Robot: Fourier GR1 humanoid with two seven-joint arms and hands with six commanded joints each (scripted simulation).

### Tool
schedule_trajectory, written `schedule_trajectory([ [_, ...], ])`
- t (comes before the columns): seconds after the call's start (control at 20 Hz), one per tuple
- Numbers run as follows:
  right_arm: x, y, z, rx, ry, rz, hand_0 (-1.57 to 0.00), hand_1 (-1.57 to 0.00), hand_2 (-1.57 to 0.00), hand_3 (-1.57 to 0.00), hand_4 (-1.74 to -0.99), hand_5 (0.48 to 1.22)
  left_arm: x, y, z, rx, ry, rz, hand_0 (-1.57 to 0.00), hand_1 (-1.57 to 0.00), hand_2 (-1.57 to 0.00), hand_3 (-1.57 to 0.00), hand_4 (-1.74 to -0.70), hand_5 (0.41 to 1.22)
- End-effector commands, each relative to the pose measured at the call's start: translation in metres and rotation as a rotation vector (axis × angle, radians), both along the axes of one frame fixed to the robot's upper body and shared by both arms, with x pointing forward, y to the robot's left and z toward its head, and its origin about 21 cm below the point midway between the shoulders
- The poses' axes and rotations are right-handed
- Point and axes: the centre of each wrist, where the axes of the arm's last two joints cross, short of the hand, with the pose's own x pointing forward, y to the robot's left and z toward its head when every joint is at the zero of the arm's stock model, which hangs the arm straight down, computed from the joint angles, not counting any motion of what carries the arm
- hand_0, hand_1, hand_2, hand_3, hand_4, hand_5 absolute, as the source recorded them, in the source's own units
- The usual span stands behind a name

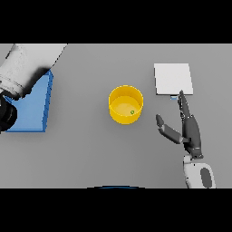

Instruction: Pick up the red beaker and tilt it to pour out 1 green nut into yellow bowl. Pick up the yellow bowl and place it on the metallic measuring scale.

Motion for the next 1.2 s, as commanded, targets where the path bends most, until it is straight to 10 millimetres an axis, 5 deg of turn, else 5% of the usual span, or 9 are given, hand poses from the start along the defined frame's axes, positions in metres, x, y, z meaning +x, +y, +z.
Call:
schedule_trajectory([
  [0.0, 0.003, -0.001, 0.001, 0.003, 0.013, -0.004, 0.00, 0.00, 0.00, 0.00, -1.199, 0.594, 0.006, 0.020, 0.003, -0.126, 0.002, 0.055, -1.57, -1.57, -1.55, -1.38, -1.73, 1.221],
  [0.25, 0.002, -0.005, -0.003, -0.009, 0.004, 0.015, 0.00, 0.00, 0.00, 0.00, -1.222, 0.587, 0.018, 0.114, -0.002, -0.671, 0.029, 0.249, -1.57, -1.57, -1.56, -1.40, -1.74, 1.221],
  [0.55, 0.002, -0.011, -0.005, -0.028, -0.008, 0.031, 0.00, 0.00, 0.00, 0.00, -1.217, 0.599, 0.007, 0.202, -0.053, -1.106, -0.060, 0.462, -1.57, -1.57, -1.57, -1.43, -1.74, 1.221],
  [0.75, 0.003, -0.009, -0.004, -0.058, 0.000, 0.038, 0.00, 0.00, 0.00, 0.00, -1.210, 0.631, -0.016, 0.229, -0.097, -1.292, -0.113, 0.610, -1.57, -1.57, -1.57, -1.46, -1.74, 1.221],
  [1.15, 0.003, -0.006, -0.004, -0.074, 0.008, 0.054, 0.00, 0.00, 0.00, 0.00, -1.218, 0.664, -0.088, 0.236, -0.179, -1.423, -0.103, 0.795, -1.57, -1.57, -1.57, -1.45, -1.74, 1.221],
])
